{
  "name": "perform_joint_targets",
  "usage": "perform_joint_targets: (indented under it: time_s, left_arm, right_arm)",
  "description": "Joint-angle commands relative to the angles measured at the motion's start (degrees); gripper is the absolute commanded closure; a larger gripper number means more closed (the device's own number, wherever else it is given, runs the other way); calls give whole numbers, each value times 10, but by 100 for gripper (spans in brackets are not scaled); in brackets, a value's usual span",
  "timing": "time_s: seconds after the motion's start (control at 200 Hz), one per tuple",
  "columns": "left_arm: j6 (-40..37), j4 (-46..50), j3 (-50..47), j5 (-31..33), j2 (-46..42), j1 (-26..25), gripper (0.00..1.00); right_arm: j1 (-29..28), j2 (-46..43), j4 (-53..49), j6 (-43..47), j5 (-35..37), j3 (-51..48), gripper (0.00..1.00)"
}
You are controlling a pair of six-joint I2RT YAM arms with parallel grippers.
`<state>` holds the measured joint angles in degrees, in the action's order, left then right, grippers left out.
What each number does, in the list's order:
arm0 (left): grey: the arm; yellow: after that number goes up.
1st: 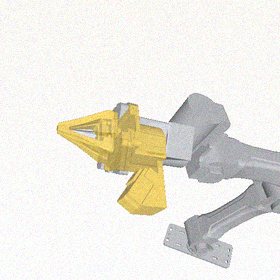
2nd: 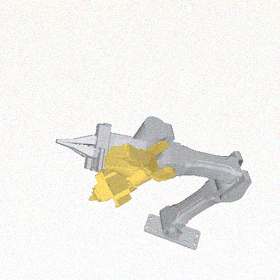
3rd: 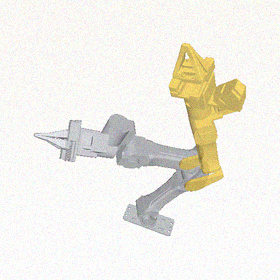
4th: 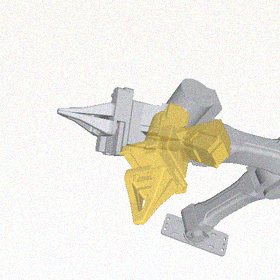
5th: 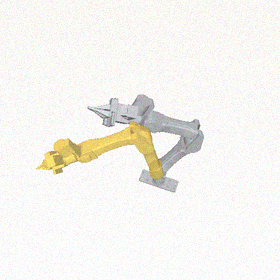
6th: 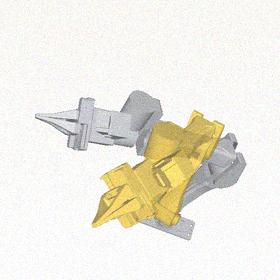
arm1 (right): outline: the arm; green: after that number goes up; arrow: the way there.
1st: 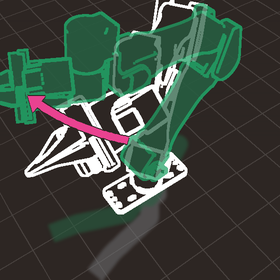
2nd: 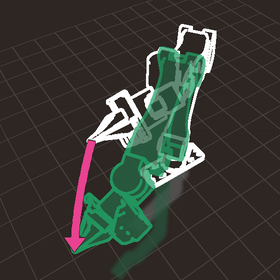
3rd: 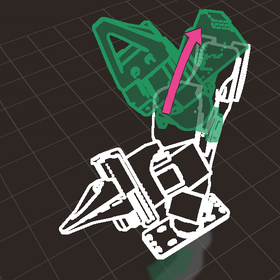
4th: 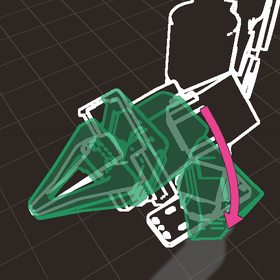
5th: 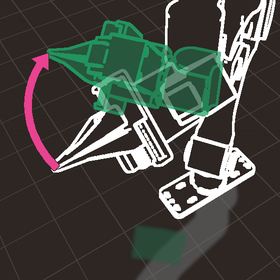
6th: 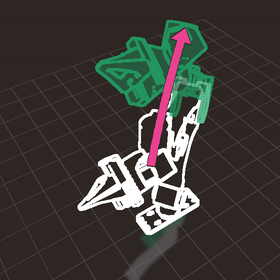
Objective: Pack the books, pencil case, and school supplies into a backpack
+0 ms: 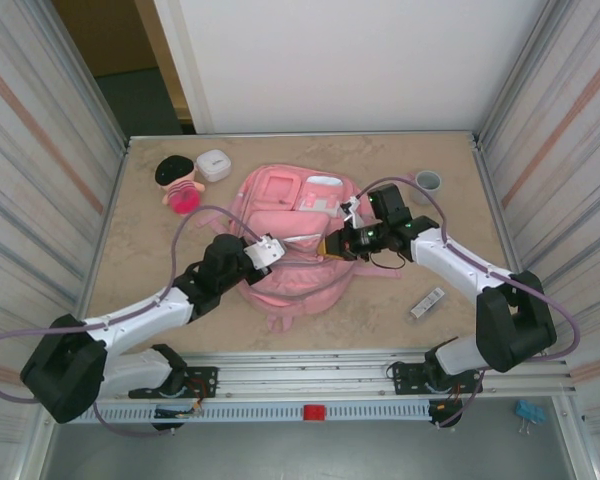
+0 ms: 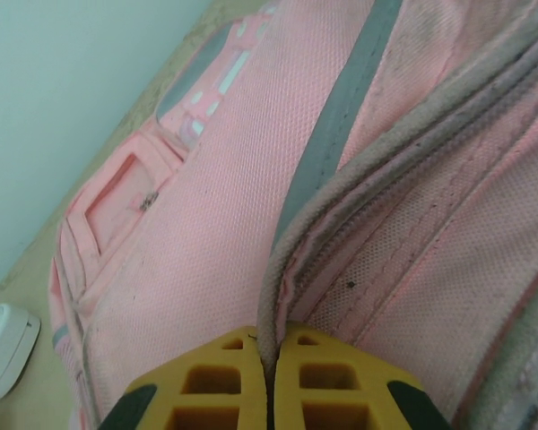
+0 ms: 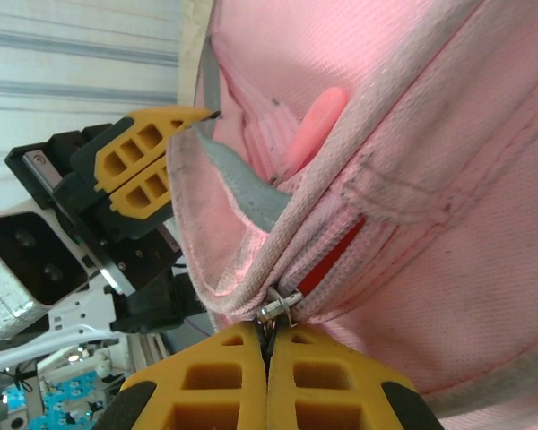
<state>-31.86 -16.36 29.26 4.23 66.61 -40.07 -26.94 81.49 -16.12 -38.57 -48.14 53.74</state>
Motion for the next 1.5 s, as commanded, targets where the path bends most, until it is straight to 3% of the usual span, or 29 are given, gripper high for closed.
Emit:
perform_joint_targets:
  time_s: [0.0, 0.04, 0.236, 0.316, 0.506, 0.651, 0.892, 0.947, 1.173, 1.498]
  left_arm:
    - [19, -70, 36, 34, 12, -11, 100]
    - [16, -80, 31, 26, 11, -10, 100]
    - [-3, -88, 3, -64, -18, 17, 100]
    - [-9, -87, -5, -88, -32, 29, 100]
    - [-15, -77, -3, -107, -42, 40, 100]
    - [-9, -76, 1, -105, -39, 40, 100]
    - [0, -85, 0, -105, -39, 40, 100]
    - [2, -87, -1, -105, -39, 40, 100]
    - [8, -92, -1, -108, -36, 40, 100]
    - [12, -99, -3, -111, -36, 40, 100]
  right_arm:
    - [-42, -26, 36, -31, -64, 2, 100]
    - [-37, -27, 23, -23, -58, 3, 96]
    - [35, -38, -51, 34, -24, 5, 56]
    - [64, -36, -64, 51, -24, 8, 49]
    - [66, -12, -109, 124, -17, 45, 46]
    - [16, -17, -120, 151, 8, 55, 46]
    - [-54, -53, -218, 188, 274, 79, 45]
    - [-65, -52, -225, 192, 306, 81, 44]
    - [-102, -36, -204, 191, 323, 90, 43]
    - [-113, -22, -120, 129, 286, 86, 43]
